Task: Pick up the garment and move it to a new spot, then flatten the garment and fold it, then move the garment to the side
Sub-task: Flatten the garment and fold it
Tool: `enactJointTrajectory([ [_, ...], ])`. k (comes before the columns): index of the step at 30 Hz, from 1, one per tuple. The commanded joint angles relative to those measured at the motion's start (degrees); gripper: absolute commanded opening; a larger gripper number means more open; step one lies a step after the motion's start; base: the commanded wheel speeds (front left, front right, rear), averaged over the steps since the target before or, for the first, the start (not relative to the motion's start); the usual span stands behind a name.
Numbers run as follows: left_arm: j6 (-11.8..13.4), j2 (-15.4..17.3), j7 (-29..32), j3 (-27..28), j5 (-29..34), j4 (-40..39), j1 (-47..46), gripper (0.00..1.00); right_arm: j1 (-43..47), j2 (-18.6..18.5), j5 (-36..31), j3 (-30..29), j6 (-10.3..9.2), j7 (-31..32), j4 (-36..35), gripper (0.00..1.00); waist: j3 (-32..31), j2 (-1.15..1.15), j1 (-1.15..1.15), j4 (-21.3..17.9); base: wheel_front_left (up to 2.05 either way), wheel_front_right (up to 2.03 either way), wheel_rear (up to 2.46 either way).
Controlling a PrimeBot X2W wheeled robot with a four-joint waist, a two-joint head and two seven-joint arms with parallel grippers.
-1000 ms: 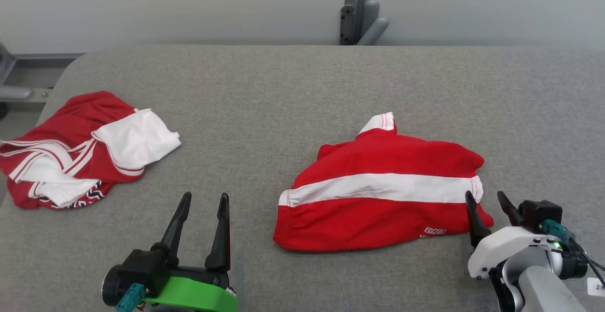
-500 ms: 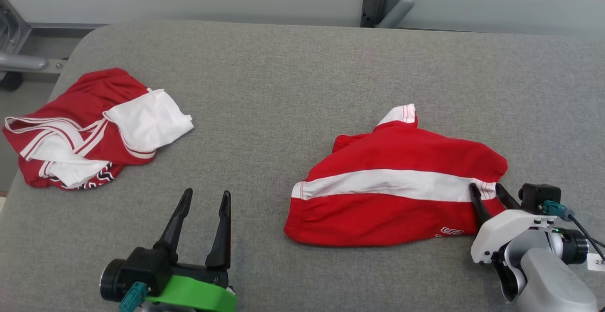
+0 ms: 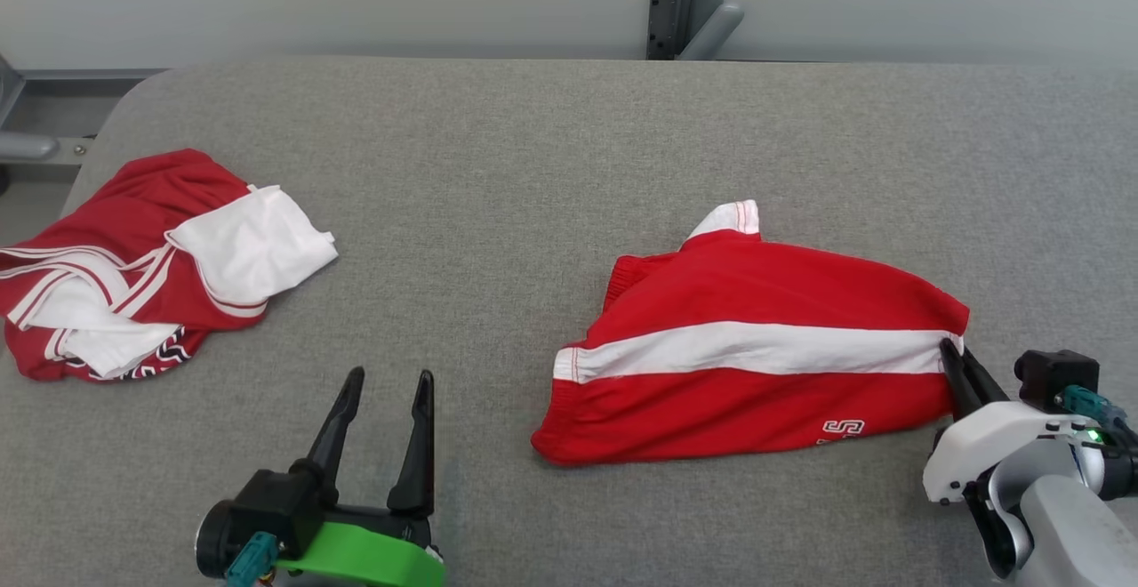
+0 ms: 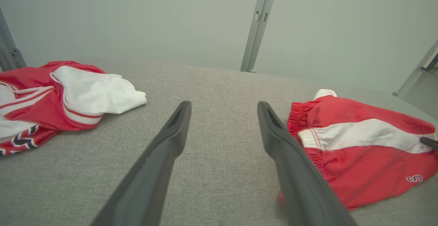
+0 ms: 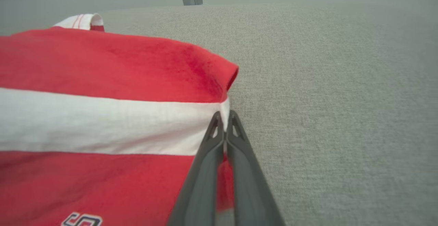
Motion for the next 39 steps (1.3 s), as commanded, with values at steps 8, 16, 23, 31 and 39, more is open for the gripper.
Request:
enactJointTrajectory([
  [8,-0.6,0.0,1.4,-3.6,-6.1,8.0,-3.5,1.00,4.5,-3.0,-2.2,-1.4,-0.02,-0.2,-3.2,0.00,-0.1,0.00,0.00,-2.7,0.00,0.00,0.00],
  [16,-1.1,0.8,17.1,-14.3,-22.2,8.0,-11.2,1.00,4.5,-2.8,-3.4,-0.7,-0.02,-0.2,-4.2,0.00,0.5,0.00,0.00,-4.7,0.00,0.00,0.00],
  [23,-1.1,2.9,26.7,-17.1,-27.7,5.6,-12.0,1.00,3.8,-2.3,-3.9,-0.1,-0.02,-0.2,-4.2,0.00,0.9,0.00,0.00,-6.0,0.00,0.00,0.00],
  [31,-1.0,4.6,31.7,-19.4,-29.4,4.1,-14.1,1.00,2.5,-2.0,-5.6,1.3,-0.02,-0.2,-3.7,0.00,1.9,0.00,0.00,-7.1,0.00,0.00,0.00],
  [39,-0.1,5.2,34.0,-19.9,-28.5,6.5,-16.7,0.98,0.8,-1.2,-6.8,2.7,-0.02,-0.2,-3.9,0.00,3.3,0.00,0.00,-8.5,0.00,0.00,0.00],
])
